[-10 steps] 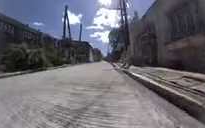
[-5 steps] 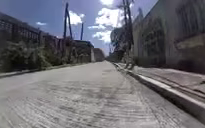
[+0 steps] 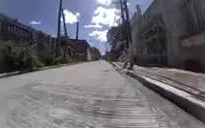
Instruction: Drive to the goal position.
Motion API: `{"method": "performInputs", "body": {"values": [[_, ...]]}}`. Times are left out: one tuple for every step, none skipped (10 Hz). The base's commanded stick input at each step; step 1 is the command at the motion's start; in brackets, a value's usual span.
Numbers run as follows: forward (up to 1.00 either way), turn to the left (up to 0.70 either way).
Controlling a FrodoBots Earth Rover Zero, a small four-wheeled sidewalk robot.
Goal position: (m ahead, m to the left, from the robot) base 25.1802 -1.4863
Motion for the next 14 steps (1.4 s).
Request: {"method": "performInputs", "body": {"values": [[1.00,0.04],[1.00,0.02],[1.00,0.05],[1.00,0.06],[1.00,0.03],[1.00,0.00],[1.00,0.00],[1.00,0.08],[1.00,0.06],[1.00,0.01],[1.00,-0.25],[1.00,-0.40],[1.00,-0.40],[1.00,-0.40]]}}
